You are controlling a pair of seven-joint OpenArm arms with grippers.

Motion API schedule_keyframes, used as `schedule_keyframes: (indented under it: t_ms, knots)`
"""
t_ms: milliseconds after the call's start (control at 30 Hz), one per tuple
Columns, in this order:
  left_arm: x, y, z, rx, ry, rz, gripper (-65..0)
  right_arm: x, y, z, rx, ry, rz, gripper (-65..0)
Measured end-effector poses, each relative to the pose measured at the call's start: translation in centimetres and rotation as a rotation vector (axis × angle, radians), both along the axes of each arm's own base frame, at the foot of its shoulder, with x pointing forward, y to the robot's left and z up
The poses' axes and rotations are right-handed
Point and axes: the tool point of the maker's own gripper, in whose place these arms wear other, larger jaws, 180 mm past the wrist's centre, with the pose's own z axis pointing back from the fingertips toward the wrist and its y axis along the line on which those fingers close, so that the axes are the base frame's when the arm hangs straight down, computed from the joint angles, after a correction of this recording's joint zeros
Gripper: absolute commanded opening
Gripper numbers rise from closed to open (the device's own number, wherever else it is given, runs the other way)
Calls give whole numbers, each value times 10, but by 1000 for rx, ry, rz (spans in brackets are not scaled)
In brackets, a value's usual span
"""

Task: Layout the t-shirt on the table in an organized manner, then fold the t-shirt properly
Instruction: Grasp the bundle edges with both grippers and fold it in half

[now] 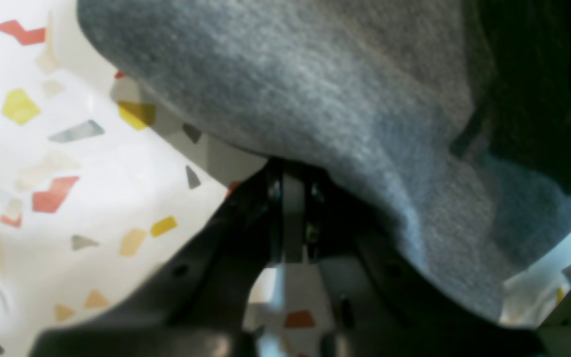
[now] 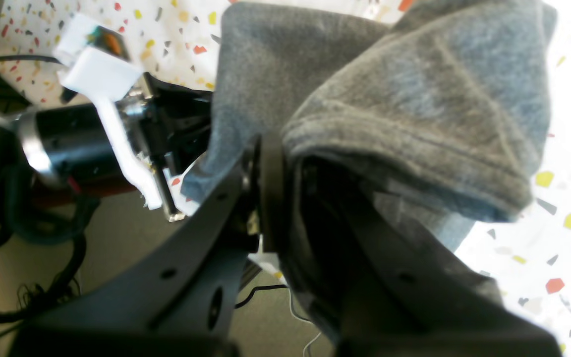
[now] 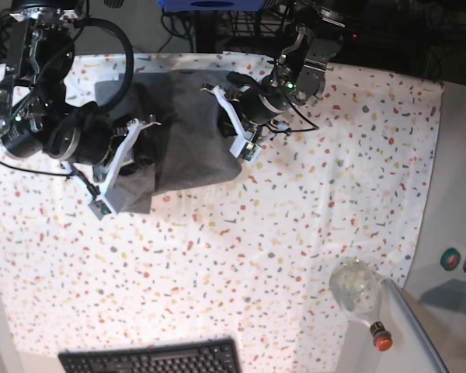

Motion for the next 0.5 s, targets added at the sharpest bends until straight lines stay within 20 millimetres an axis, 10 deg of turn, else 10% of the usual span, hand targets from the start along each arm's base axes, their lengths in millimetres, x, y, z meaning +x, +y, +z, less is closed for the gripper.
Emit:
schedule_keyframes:
  t_ms: [500]
  knots:
    - [0, 1, 0, 2, -2, -1, -650, -6, 13, -14, 49, 41, -18, -650]
